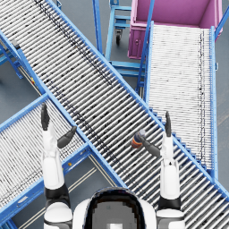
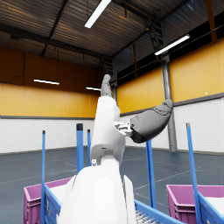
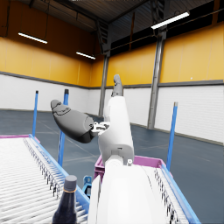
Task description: Pick up the oil and place it on the left assembly line, put the cola on the right, and keep Sprite still
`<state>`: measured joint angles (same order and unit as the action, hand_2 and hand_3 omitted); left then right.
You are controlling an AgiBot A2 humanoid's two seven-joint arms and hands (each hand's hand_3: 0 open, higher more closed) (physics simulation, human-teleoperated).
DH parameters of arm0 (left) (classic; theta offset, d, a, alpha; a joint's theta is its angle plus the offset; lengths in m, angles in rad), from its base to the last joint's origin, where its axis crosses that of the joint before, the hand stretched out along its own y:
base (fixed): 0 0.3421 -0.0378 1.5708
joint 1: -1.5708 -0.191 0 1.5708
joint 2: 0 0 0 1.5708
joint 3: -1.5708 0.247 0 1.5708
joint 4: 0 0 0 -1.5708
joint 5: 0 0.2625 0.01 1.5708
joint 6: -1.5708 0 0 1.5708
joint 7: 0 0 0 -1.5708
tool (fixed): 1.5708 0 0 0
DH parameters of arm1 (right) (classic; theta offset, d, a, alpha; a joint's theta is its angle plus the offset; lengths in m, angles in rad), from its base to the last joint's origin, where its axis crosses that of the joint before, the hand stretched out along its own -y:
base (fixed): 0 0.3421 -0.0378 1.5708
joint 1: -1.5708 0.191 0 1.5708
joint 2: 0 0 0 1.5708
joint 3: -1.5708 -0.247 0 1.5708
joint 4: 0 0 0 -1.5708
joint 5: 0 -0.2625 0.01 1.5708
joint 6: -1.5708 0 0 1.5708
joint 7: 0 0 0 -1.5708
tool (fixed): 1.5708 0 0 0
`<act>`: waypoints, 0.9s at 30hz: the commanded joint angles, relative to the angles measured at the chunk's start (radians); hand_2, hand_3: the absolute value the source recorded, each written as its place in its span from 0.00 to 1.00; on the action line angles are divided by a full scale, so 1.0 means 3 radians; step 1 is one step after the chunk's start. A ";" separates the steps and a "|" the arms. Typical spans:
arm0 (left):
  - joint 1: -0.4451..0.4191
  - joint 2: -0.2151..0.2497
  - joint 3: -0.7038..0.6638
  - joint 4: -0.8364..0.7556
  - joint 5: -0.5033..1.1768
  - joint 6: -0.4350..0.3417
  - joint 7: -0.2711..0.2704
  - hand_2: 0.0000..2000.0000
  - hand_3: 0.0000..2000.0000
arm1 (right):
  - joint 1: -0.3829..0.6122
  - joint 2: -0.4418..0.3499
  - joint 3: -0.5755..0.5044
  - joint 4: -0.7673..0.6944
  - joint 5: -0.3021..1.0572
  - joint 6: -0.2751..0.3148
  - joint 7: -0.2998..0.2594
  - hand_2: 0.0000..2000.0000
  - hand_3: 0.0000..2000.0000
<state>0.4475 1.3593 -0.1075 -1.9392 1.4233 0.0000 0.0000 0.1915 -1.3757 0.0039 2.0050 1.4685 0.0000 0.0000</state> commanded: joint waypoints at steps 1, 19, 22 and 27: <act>-0.0012 0.0004 0.0004 -0.0038 0.0000 0.0000 0.0000 0.00 0.00 | -0.0201 0.0049 0.0254 -0.0108 0.0000 0.0000 0.0000 0.00 0.00; -0.0032 0.0037 0.0014 0.0133 0.0000 0.0000 0.0000 0.00 0.00 | 0.0266 -0.0234 0.0885 -0.2464 0.0000 0.0000 0.0000 0.00 0.00; -0.0011 0.0039 -0.0006 0.0170 0.0000 0.0000 0.0000 0.00 0.00 | 0.0406 -0.0299 0.0921 -0.2862 0.0000 0.0000 0.0000 0.00 0.00; -0.0032 0.0052 0.0025 0.0219 0.0000 0.0000 0.0000 0.00 0.00 | 0.0669 -0.0416 0.0970 -0.3375 0.0000 0.0000 0.0000 0.00 0.00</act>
<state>0.4288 1.3764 -0.1015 -1.8805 1.4232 0.0000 0.0000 0.3404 -1.4836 0.2900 1.0575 1.4686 0.0000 0.0000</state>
